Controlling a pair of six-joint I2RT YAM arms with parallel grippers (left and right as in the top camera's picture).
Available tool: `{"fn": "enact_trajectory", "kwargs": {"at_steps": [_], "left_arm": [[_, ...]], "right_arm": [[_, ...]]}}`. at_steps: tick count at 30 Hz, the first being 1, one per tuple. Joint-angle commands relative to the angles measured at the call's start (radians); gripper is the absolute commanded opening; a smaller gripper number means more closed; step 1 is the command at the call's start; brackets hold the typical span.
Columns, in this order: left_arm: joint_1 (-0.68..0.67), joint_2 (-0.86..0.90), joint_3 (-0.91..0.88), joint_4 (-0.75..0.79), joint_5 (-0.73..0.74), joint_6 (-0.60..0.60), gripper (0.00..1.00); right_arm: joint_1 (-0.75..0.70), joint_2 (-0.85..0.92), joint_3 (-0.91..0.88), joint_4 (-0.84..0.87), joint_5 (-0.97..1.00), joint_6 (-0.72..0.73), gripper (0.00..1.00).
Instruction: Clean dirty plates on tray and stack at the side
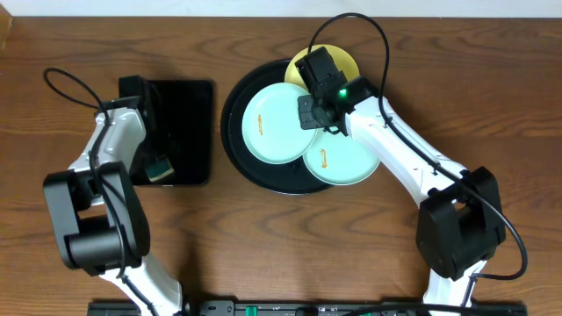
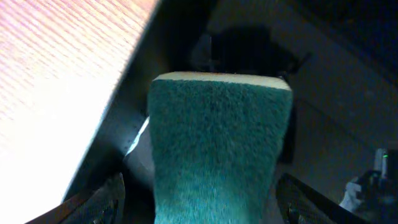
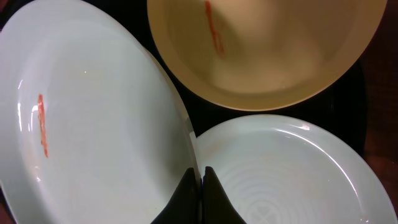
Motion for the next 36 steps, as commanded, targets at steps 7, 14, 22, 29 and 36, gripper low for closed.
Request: {"fn": "enact_trajectory", "kwargs": {"at_steps": [7, 14, 22, 29, 36], "left_arm": [[0.002, 0.012, -0.009, 0.029, 0.065, 0.053, 0.63], [0.002, 0.006, -0.004, 0.087, 0.309, 0.236, 0.59], [0.002, -0.051, 0.018, 0.090, 0.332, 0.270, 0.59], [0.002, -0.048, 0.004, 0.079, 0.328, 0.272, 0.76], [0.002, -0.039, 0.000, 0.090, 0.329, 0.272, 0.98]], "right_arm": [[-0.001, 0.006, -0.005, 0.008, 0.017, 0.009, 0.01], [-0.001, 0.006, -0.005, 0.008, 0.017, 0.009, 0.01], [-0.001, 0.006, -0.005, 0.010, 0.017, 0.009, 0.01], [-0.001, 0.006, -0.005, 0.009, 0.017, 0.009, 0.01], [-0.001, 0.006, -0.005, 0.008, 0.017, 0.009, 0.01]]}}
